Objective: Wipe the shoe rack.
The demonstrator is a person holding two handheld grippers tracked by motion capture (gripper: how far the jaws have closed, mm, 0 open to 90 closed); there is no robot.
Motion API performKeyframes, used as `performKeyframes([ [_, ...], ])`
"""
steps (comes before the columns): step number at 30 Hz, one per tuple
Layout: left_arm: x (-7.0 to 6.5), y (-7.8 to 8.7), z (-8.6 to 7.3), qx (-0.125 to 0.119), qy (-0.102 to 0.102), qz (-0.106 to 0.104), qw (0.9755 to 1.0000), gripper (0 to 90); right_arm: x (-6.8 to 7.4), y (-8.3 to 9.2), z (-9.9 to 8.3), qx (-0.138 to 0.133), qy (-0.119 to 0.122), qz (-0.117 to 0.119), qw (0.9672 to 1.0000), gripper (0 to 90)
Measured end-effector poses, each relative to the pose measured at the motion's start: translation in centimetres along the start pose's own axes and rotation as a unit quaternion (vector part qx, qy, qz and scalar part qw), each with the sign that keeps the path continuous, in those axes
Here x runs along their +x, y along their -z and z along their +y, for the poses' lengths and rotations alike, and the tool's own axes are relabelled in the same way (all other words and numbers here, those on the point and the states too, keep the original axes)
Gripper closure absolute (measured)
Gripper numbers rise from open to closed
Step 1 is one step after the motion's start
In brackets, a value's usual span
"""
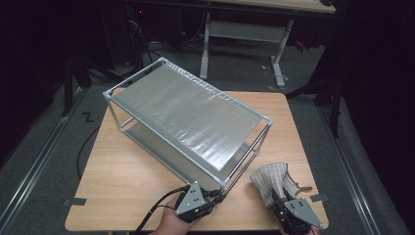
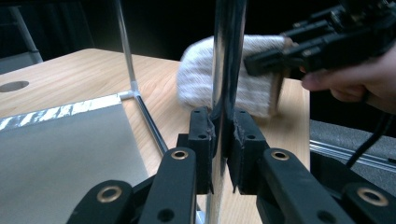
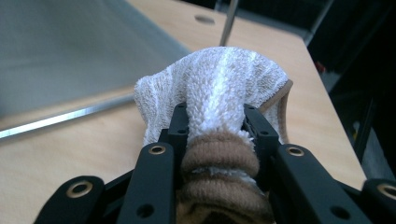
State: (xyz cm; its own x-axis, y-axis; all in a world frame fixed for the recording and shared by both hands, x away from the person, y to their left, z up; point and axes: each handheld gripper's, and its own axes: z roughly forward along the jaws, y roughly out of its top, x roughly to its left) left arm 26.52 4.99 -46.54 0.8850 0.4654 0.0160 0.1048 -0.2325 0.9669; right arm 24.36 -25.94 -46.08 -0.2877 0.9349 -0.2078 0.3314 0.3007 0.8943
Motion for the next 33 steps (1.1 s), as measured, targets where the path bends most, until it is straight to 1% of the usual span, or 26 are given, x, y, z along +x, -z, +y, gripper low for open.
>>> performKeyframes([
  [2, -0.2, 0.5, -0.1, 0.0, 0.001, 0.004, 1.0, 80.4, 0.4, -0.3, 0.8, -0.014, 0.003, 0.01, 0.9998, 69.4],
  [5, -0.6, 1.5, -0.3, 0.003, 0.0, 0.007, 1.0, 80.4, 1.3, -1.3, 2.1, -0.031, 0.011, 0.038, 0.9988, 69.4],
  [7, -0.9, 2.1, -0.5, 0.005, -0.003, 0.012, 0.9999, 80.4, 2.2, -2.4, 2.9, -0.035, 0.023, 0.057, 0.9975, 69.4],
  [10, -1.1, 3.0, -0.7, 0.006, 0.0, 0.015, 0.9999, 80.4, 3.6, -4.4, 3.7, -0.032, 0.037, 0.082, 0.9954, 69.4],
  [11, -1.2, 3.4, -0.8, 0.006, 0.001, 0.019, 0.9998, 80.4, 3.8, -5.0, 3.8, -0.028, 0.039, 0.088, 0.995, 69.4],
  [12, -1.2, 3.7, -0.9, 0.006, 0.004, 0.022, 0.9997, 80.4, 4.2, -6.0, 3.9, -0.019, 0.042, 0.099, 0.994, 69.4],
  [14, -1.4, 4.3, -1.0, 0.007, 0.004, 0.028, 0.9996, 80.4, 4.7, -7.8, 3.9, 0.002, 0.049, 0.113, 0.9924, 69.4],
  [16, -1.5, 4.8, -1.2, 0.008, 0.004, 0.035, 0.9994, 80.4, 5.2, -9.5, 3.8, 0.022, 0.057, 0.12, 0.9909, 69.6],
  [18, -1.6, 5.3, -1.3, 0.009, 0.003, 0.043, 0.999, 80.4, 5.5, -10.8, 3.7, 0.042, 0.057, 0.126, 0.9895, 69.8],
  [20, -1.6, 5.7, -1.4, 0.009, 0.003, 0.053, 0.9986, 80.4, 5.8, -11.9, 3.7, 0.068, 0.062, 0.13, 0.9873, 70.2],
  [21, -1.5, 5.9, -1.4, 0.009, 0.004, 0.058, 0.9982, 80.4, 5.9, -12.3, 3.6, 0.079, 0.067, 0.133, 0.9857, 70.3],
  [22, -1.4, 6.0, -1.5, 0.01, 0.005, 0.062, 0.998, 80.4, 5.9, -12.8, 3.5, 0.092, 0.072, 0.139, 0.9834, 70.4],
  [23, -1.3, 6.2, -1.5, 0.011, 0.006, 0.065, 0.9978, 80.4, 6.1, -13.1, 3.4, 0.099, 0.066, 0.142, 0.9827, 70.6],
  [26, -1.0, 6.6, -1.6, 0.014, 0.005, 0.077, 0.9969, 80.4, 6.2, -13.2, 3.6, 0.106, 0.07, 0.147, 0.9809, 70.8],
  [33, 0.0, 7.4, -1.7, 0.019, 0.012, 0.104, 0.9944, 80.3, 6.4, -13.2, 3.5, 0.105, 0.076, 0.148, 0.9805, 70.9],
])
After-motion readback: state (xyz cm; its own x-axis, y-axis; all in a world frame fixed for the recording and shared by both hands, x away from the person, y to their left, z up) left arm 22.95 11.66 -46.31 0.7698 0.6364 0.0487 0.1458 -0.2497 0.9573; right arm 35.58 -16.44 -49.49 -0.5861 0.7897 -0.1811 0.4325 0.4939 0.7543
